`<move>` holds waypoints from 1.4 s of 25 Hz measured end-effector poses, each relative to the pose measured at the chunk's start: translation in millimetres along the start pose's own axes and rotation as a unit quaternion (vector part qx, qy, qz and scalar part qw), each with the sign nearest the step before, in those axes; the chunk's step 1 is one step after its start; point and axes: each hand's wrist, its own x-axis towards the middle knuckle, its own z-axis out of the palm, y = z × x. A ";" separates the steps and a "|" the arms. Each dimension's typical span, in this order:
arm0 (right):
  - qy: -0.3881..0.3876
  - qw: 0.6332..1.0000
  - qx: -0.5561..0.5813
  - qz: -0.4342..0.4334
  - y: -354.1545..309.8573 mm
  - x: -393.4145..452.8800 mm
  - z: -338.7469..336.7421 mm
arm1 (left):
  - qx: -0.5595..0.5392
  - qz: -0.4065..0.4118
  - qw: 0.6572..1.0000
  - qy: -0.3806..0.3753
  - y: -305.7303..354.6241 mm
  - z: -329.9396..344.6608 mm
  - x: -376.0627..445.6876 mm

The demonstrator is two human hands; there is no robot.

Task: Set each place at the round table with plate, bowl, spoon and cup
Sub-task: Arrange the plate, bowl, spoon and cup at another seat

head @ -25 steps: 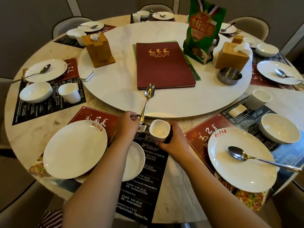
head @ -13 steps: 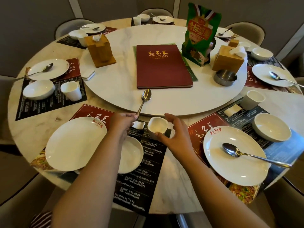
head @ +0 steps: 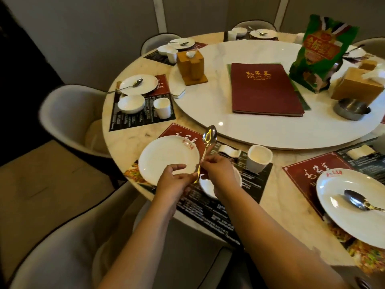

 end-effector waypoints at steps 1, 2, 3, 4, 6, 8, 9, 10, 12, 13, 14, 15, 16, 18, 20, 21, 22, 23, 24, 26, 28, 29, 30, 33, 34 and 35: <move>0.008 1.000 -0.011 0.005 3.2 -2.0 11.6 | 0.016 0.008 1.000 -0.007 -5.8 -14.2 2.5; 0.014 1.000 -0.021 0.012 6.8 -4.7 22.4 | 0.028 0.019 0.999 -0.001 -11.4 -28.3 6.6; 0.018 0.999 -0.030 0.018 9.8 -8.7 31.8 | 0.036 0.029 0.999 0.026 -17.9 -41.4 14.4; 0.018 0.999 -0.039 0.021 13.2 -12.5 40.4 | 0.038 0.034 0.997 0.065 -24.3 -54.0 23.3; 0.018 0.996 -0.080 0.019 24.2 -20.2 59.3 | 0.026 0.016 0.991 0.129 -32.9 -79.5 39.8; 0.034 0.992 -0.122 0.021 34.4 -26.5 74.9 | -0.013 -0.018 0.991 0.131 -38.0 -95.4 52.4; 0.044 0.990 -0.128 0.026 39.2 -28.0 81.4 | -0.036 -0.032 0.992 0.117 -40.0 -100.0 56.6; 0.050 0.990 -0.128 0.033 44.3 -28.6 86.4 | -0.058 -0.042 0.992 0.102 -40.4 -102.4 57.8; 0.058 0.988 -0.137 0.038 51.5 -29.0 92.8 | -0.083 -0.043 0.993 0.077 -42.6 -104.7 59.8; 0.064 0.986 -0.151 0.031 53.9 -29.4 96.0 | -0.088 -0.037 0.993 0.066 -44.1 -106.5 61.3; 0.073 0.984 -0.162 0.022 55.8 -29.6 98.8 | -0.088 -0.032 0.994 0.057 -45.5 -108.0 63.0; 0.084 0.982 -0.168 0.018 56.7 -30.6 101.3 | -0.087 -0.027 0.995 0.051 -46.8 -109.1 65.3; 0.094 0.981 -0.170 0.014 57.2 -30.8 103.5 | -0.087 -0.024 0.995 0.046 -47.3 -110.0 66.9; 0.105 0.979 -0.174 0.007 58.6 -29.5 107.2 | -0.086 -0.021 0.995 0.040 -47.3 -110.7 68.1; 0.117 0.978 -0.173 0.011 60.0 -28.2 109.8 | -0.083 -0.015 0.996 0.032 -49.1 -110.9 68.8; 0.122 0.978 -0.168 0.010 60.4 -28.3 110.7 | -0.084 -0.012 0.996 0.031 -49.8 -111.3 68.6; 0.128 0.979 -0.161 0.004 61.6 -28.1 111.5 | -0.082 -0.012 0.996 0.028 -50.3 -111.9 68.5; 0.133 0.980 -0.148 0.005 61.7 -29.5 111.8 | -0.081 -0.011 0.996 0.026 -51.1 -112.5 69.1; 0.138 0.981 -0.138 0.004 62.1 -29.9 112.1 | -0.078 -0.012 0.997 0.023 -50.7 -113.2 68.6; 0.144 0.982 -0.118 0.004 63.0 -30.2 111.8 | -0.071 -0.013 0.997 0.019 -50.2 -113.7 66.7; 0.138 0.986 -0.095 0.015 64.2 -32.4 110.6 | -0.068 -0.007 0.998 0.014 -50.9 -113.6 60.9; 0.127 0.988 -0.085 0.023 63.1 -35.2 109.8 | -0.068 -0.006 0.998 0.013 -50.1 -113.5 57.2; 0.112 0.991 -0.066 0.028 64.5 -37.4 107.5 | -0.068 -0.003 0.998 0.011 -51.0 -112.8 54.0; 0.077 0.996 -0.003 0.052 66.1 -61.4 93.6 | -0.055 0.000 0.998 0.008 -53.9 -107.6 26.6; 0.072 0.996 0.008 0.052 70.0 -69.5 85.5 | -0.050 0.009 0.999 0.005 -56.5 -105.4 15.2; 0.067 0.996 0.007 0.052 71.0 -80.6 77.5 | -0.040 0.010 0.999 0.007 -57.2 -101.6 3.3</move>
